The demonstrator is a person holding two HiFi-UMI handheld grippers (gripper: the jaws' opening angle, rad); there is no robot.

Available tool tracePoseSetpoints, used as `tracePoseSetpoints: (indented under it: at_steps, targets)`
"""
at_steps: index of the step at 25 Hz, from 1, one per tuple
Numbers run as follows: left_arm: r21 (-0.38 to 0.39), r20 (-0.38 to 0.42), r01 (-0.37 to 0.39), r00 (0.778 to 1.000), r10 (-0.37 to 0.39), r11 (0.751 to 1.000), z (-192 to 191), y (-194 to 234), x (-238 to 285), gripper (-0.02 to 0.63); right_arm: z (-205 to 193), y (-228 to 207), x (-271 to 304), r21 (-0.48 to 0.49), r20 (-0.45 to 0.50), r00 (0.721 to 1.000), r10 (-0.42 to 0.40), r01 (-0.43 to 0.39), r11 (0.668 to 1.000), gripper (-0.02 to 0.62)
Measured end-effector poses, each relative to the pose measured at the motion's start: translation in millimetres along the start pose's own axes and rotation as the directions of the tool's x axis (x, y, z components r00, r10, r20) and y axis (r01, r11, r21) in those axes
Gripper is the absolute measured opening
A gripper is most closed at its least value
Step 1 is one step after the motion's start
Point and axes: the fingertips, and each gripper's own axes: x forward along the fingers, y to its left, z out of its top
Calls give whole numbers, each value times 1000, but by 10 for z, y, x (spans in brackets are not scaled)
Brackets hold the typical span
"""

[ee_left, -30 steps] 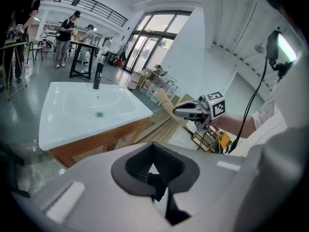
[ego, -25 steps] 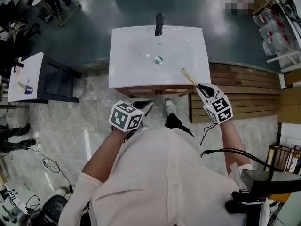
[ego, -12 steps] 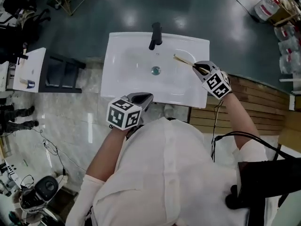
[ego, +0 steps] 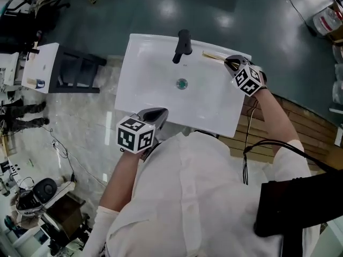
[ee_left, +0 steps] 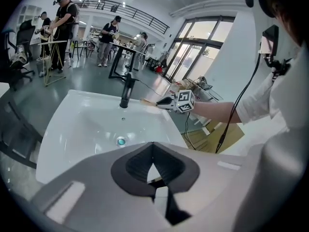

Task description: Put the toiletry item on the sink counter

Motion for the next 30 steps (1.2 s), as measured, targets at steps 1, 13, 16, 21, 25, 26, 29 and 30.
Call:
tracePoseSetpoints:
  at_steps: [1, 13, 16, 21, 25, 26, 29, 30]
  targets:
    - [-6, -3, -7, 1000, 7, 1000, 2, 13, 3, 6, -30, -31, 65, -5, -5, 1000, 5, -5, 1000, 31]
    - [-72, -14, -65, 998, 64, 995, -152, 125, -42, 6, -161, -34, 424, -47, -38, 998, 51, -52, 998, 33]
    - [-76, -13, -62, 998, 61, 995, -165, 108, -36, 6, -165, -13, 442, -36, -39, 997, 67, -69, 997, 35]
    - [-83, -9, -57, 998, 57, 995, -185, 94, -49, 6, -160, -15, 432, -6, -40, 996, 83, -84, 996, 101]
    - [-83, -7, -55, 998, 54, 995, -219, 98, -67, 6, -138, -4, 409, 17, -34, 996, 84, -83, 996, 112]
    - [-81, -6, -54, 999, 53, 995, -222, 96, -72, 6, -131, -11, 392, 25, -31, 996, 82, -81, 996, 114]
    - [-76, 1, -49, 999, 49, 996, -229, 86, -79, 6, -117, -43, 327, 50, -22, 997, 70, -68, 996, 124]
    - [-74, 3, -47, 999, 47, 996, -238, 77, -92, 6, -107, -36, 300, 59, -19, 998, 65, -64, 996, 125]
